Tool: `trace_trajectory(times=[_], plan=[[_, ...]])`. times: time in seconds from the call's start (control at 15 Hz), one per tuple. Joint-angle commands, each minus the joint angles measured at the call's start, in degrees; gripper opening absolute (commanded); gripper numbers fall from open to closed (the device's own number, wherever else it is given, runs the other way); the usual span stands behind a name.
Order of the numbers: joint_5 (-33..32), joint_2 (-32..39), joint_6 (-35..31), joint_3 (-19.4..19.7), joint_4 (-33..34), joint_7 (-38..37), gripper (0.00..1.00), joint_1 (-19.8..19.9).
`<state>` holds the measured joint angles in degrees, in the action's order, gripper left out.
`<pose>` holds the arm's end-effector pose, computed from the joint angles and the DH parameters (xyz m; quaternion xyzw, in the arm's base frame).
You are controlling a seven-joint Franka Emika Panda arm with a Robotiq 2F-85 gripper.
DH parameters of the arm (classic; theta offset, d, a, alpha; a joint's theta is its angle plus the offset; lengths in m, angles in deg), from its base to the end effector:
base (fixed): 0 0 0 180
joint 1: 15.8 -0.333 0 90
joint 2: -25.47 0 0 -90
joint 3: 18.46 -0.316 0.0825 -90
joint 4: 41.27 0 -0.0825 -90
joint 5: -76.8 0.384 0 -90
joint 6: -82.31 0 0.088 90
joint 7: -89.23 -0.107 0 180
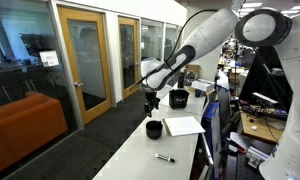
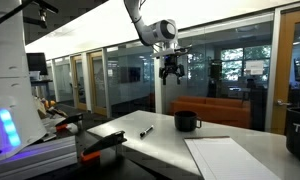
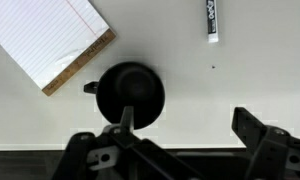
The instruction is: Move the bowl backward
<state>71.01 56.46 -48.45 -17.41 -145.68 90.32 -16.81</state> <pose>0.6410 -0.0021 0.2323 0.9973 0.0447 -0.0409 0.0412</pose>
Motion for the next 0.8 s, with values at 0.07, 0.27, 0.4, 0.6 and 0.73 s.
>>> trace_trajectory(times=[0.07, 0.27, 0.4, 0.6, 0.73], plan=[[2.48, -14.27, -5.50, -2.92, -18.60, 6.78, 1.00, 1.46], [3.39, -20.82, -7.96, -3.26, -27.97, 9.28, 1.00, 1.05], [3.65, -23.63, -10.06, -3.19, -32.69, 10.57, 1.00, 0.84], [3.63, -25.26, -13.20, -2.88, -37.10, 11.60, 1.00, 0.65], [4.12, -25.21, -14.65, -2.80, -38.45, 11.52, 1.00, 0.67]])
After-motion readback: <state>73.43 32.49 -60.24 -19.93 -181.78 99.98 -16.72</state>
